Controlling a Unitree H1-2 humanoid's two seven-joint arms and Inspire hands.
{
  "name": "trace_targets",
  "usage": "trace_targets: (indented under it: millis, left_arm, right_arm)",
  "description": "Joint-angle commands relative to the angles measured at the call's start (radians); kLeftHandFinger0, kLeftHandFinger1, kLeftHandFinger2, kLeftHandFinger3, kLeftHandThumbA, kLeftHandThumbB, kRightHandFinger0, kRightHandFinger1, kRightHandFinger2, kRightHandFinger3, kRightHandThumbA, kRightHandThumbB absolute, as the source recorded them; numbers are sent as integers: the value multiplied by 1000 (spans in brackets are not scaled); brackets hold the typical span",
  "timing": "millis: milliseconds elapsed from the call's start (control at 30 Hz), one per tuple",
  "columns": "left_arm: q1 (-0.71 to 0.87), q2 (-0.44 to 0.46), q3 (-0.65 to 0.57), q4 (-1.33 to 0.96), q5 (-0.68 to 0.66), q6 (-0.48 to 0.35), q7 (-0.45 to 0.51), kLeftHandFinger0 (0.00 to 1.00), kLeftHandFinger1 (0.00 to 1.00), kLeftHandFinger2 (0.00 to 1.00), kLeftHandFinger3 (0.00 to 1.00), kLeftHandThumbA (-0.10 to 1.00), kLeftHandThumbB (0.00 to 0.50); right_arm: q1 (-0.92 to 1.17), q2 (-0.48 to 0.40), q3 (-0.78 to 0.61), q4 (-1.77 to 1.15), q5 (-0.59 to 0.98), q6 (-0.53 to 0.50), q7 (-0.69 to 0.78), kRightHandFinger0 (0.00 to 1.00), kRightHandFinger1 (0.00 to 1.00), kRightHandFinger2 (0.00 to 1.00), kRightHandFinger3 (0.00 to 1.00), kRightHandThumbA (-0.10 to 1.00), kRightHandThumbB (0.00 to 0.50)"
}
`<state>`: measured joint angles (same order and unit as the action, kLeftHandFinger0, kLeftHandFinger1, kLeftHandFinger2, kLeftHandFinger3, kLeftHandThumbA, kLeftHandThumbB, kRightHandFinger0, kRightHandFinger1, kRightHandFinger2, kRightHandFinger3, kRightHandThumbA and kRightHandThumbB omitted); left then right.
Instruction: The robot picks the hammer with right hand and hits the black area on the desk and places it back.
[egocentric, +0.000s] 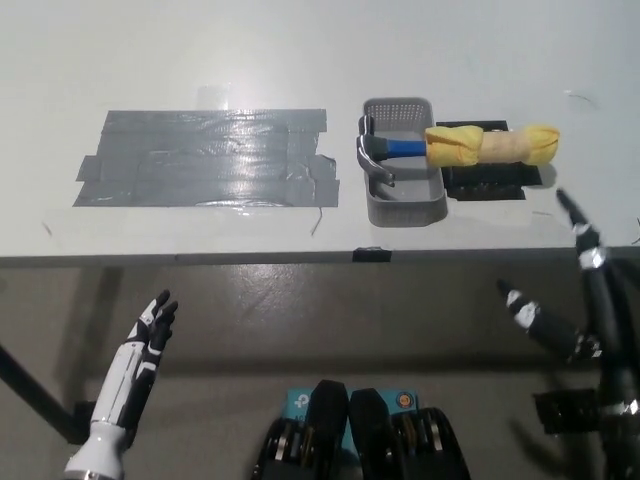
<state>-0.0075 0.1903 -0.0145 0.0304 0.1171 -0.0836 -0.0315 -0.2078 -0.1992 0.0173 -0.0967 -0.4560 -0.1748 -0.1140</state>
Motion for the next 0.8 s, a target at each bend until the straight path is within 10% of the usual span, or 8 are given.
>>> trace_targets:
  millis: [0,500,767]
  left_arm:
    - [13,-2,-12,-40,22,-68,5,1000,1000,1000,1000,1000,167]
    - [8,4,-26,-35,45,-76,4,1000,1000,1000,1000,1000,148]
    - [-1,10,-28,-29,41,-71,-3,1000,1000,1000,1000,1000,162]
  right_arm:
    - [-225,-123,10,-69,-304,163,67,1000,1000,1000,1000,737,306]
    - [-616,-224,230,380,-379,299,179,1000,1000,1000,1000,835,348]
    - [-691,-200,333,535,-386,322,219,1000,1000,1000,1000,1000,468]
